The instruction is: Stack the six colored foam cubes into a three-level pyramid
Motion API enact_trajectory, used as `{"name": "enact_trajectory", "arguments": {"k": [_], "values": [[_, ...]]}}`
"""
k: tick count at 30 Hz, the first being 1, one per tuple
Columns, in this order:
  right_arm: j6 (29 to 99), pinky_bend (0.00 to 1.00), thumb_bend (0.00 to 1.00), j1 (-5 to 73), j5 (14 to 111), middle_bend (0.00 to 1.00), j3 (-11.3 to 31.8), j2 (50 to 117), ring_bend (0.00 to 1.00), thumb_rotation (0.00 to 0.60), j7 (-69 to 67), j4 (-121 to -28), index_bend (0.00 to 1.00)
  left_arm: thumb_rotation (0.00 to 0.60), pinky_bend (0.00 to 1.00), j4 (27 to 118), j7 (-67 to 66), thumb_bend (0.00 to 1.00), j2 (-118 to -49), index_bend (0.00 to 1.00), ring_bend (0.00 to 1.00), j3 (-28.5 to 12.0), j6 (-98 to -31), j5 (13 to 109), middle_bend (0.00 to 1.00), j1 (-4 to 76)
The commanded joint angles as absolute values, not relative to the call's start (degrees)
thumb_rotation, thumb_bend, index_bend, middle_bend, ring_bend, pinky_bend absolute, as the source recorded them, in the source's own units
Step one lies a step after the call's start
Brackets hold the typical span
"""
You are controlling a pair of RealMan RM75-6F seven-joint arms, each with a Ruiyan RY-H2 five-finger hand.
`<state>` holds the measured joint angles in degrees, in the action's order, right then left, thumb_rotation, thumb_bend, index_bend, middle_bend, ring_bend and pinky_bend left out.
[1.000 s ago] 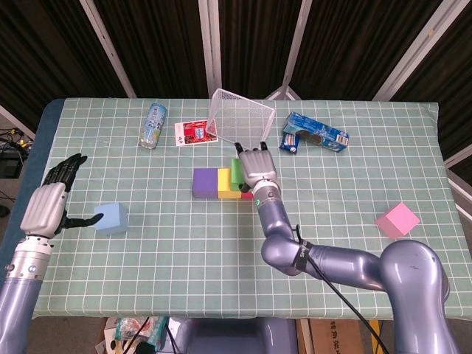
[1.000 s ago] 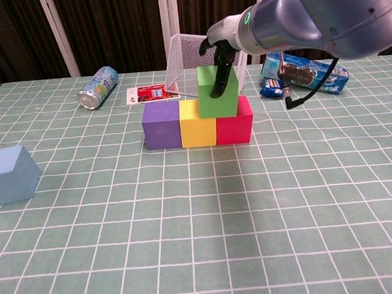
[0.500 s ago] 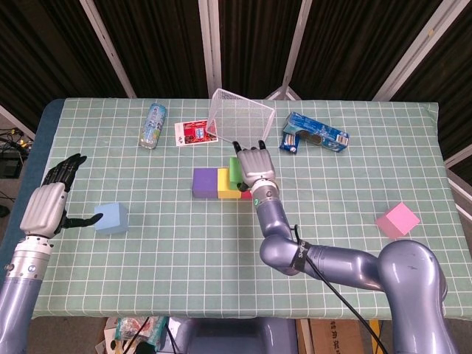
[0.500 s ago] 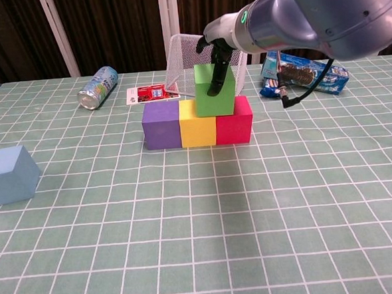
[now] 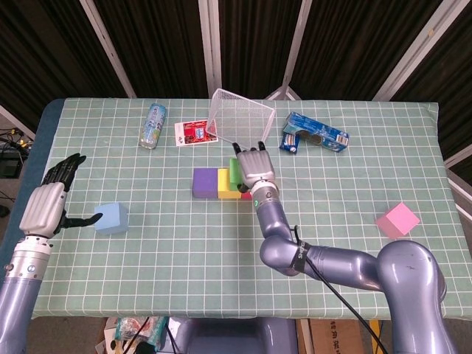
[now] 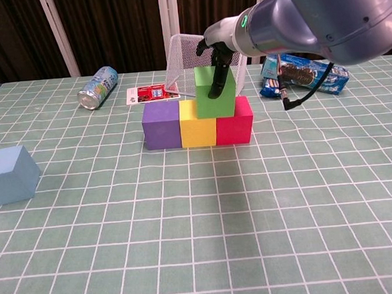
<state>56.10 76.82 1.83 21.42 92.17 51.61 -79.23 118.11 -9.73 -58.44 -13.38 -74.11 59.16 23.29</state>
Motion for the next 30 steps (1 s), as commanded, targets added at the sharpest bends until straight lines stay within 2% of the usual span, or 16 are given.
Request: {"name": "enact_trajectory", "arguments": {"k": [1, 6, 11, 20, 25, 30], "values": [[56.0, 0.0, 0.32, 76.78, 1.98, 0.27, 21.5, 92.16, 0.16, 0.6, 51.44, -79.36, 0.0, 0.6, 0.04, 118.15, -9.73, 0.04, -58.41, 0.0, 0.0, -13.37, -74.1, 59.2, 0.0, 23.28], [55.67, 0.0, 0.31, 76.55, 2.23, 0.1, 21.5, 92.0, 0.06, 0.6, 51.05, -79.96, 0.0, 0.6, 0.04, 118.05, -9.76, 0.04, -58.4, 0.0, 0.0, -13.35, -74.03, 59.1, 0.0, 23.3], [55.78, 0.0, 0.31, 76.46, 2.45, 0.01, 21.47, 91.81, 0.0, 0.6, 50.76, -80.53, 0.0, 0.6, 0.04, 118.09, -9.87, 0.04, -58.28, 0.0, 0.0, -13.41, -74.02, 58.92, 0.0, 23.33], [58.49, 0.0, 0.31, 75.83, 3.29, 0.0, 21.35, 89.8, 0.0, 0.6, 50.71, -85.46, 0.0, 0.6, 0.04, 118.25, -9.7, 0.04, -58.07, 0.0, 0.0, -13.43, -73.99, 58.9, 0.0, 23.26], [62.46, 0.0, 0.31, 72.75, 7.52, 0.0, 20.56, 85.38, 0.0, 0.6, 48.54, -93.96, 0.0, 0.6, 0.04, 118.48, -9.34, 0.04, -57.81, 0.0, 0.0, -13.46, -74.27, 59.39, 0.0, 23.04], [68.05, 0.0, 0.31, 66.7, 15.39, 0.0, 18.0, 79.11, 0.0, 0.6, 44.29, -104.1, 0.0, 0.6, 0.04, 118.81, -9.06, 0.04, -57.55, 0.0, 0.0, -13.32, -74.7, 60.25, 0.0, 22.7]]}}
